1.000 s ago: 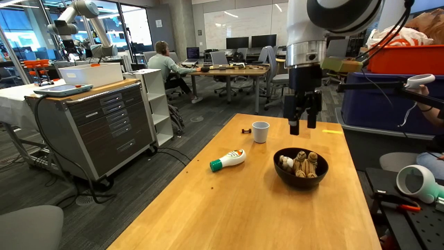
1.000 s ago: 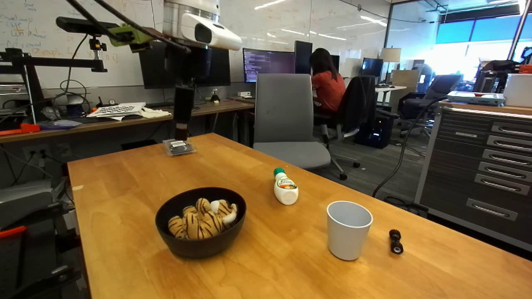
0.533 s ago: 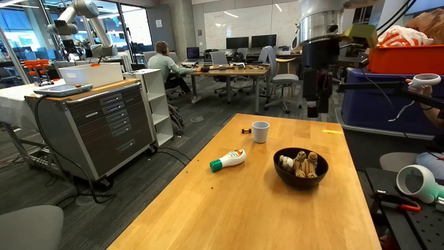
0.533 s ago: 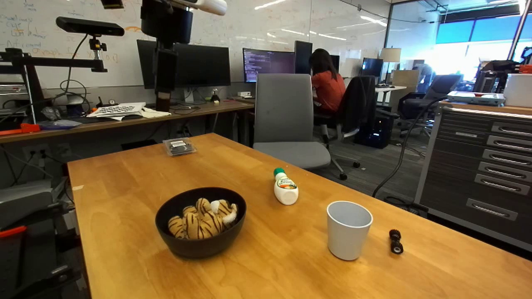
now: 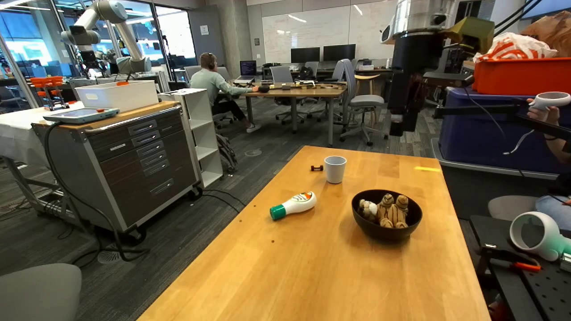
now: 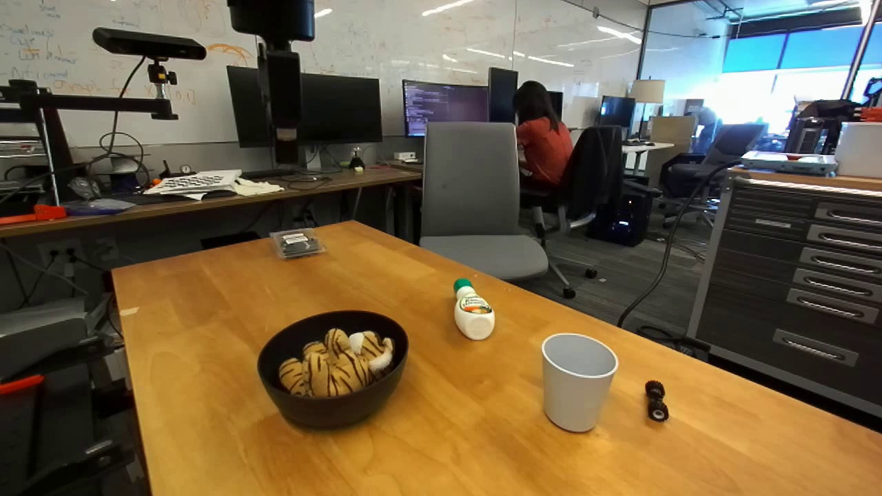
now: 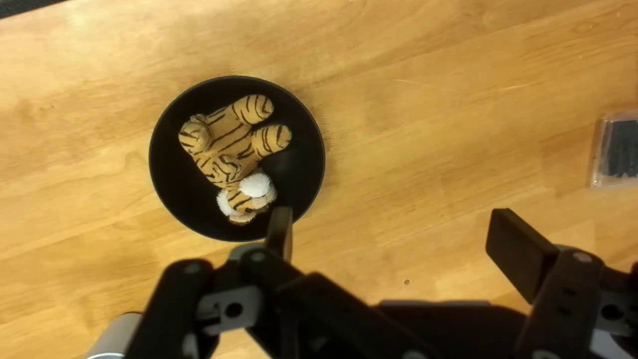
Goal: Put the tiger plushy in the black bowl
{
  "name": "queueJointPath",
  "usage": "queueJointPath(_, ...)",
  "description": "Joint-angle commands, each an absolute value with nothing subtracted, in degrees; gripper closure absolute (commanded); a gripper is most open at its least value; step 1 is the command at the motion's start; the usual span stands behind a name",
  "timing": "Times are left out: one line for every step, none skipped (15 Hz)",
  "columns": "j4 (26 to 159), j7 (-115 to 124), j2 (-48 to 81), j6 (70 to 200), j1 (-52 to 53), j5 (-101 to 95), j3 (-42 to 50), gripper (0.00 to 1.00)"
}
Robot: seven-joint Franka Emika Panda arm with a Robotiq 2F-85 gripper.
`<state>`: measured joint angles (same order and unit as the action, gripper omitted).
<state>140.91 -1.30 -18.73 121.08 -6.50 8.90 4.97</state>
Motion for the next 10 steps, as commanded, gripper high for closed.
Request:
queueJointPath(141.1, -1.2, -19.2, 121.0, -6.0, 8.7, 5.5, 0.00)
queueJointPath(141.4, -1.2, -19.6, 121.0, -6.0, 8.7, 5.5, 0.00)
queueJointPath(141.6, -1.2, -19.9, 121.0, -6.0, 8.7, 5.6, 0.00)
queueJointPath(141.7, -1.2, -20.1, 121.0, -6.0, 8.7, 5.6, 0.00)
queueJointPath(141.7, -1.2, -20.2, 121.0, -6.0, 8.7, 5.6, 0.00)
queueJointPath(141.7, -1.2, -20.2, 121.0, -6.0, 8.7, 5.6, 0.00)
queueJointPath(141.8, -1.2, -20.2, 121.0, -6.0, 8.7, 5.6, 0.00)
queueJointPath(141.8, -1.2, -20.2, 121.1, -6.0, 8.7, 5.6, 0.00)
queueJointPath(141.8, -1.2, -20.2, 121.1, -6.0, 8.7, 5.6, 0.00)
queueJointPath(141.8, -1.2, -20.2, 121.1, -6.0, 8.7, 5.6, 0.00)
